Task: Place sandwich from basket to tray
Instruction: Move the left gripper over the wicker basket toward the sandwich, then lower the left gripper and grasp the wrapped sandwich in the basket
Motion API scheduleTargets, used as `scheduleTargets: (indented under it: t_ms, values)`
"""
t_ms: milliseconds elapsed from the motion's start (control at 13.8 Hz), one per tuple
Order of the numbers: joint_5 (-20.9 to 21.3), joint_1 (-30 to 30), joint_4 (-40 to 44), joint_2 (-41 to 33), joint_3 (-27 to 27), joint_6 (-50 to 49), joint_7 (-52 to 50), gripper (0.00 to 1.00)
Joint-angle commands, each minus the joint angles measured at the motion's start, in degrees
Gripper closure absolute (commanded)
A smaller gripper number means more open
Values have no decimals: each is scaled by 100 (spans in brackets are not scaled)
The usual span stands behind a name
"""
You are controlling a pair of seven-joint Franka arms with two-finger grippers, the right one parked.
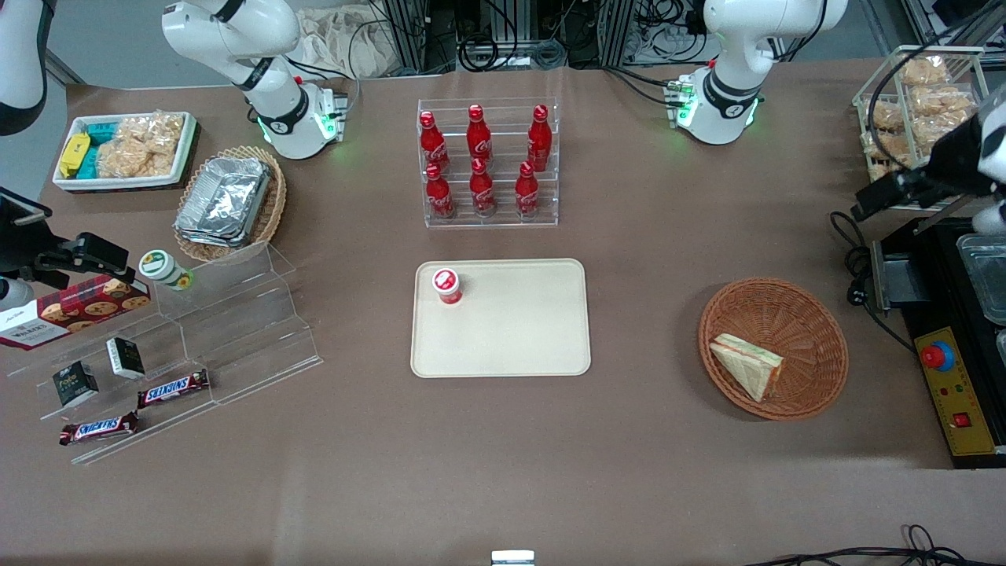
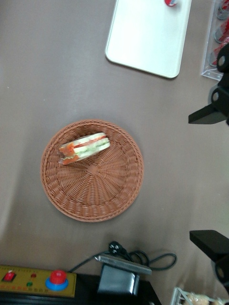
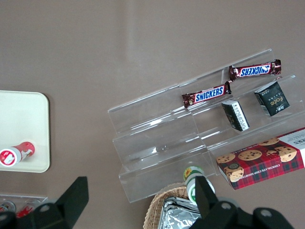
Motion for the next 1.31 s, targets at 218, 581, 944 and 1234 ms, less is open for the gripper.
scheduleTargets:
  t_ms: [218,581,944,1234]
  values:
    - [-457,58,25,1466,-50,1392,-902,0]
    - [-729,49,-168,2547,-59,2868,-1212,0]
    - [-835,5,-231,3216,-68,3618,-1256,0]
    - [-835,-4,-222,3428,-94,3838,-1335,0]
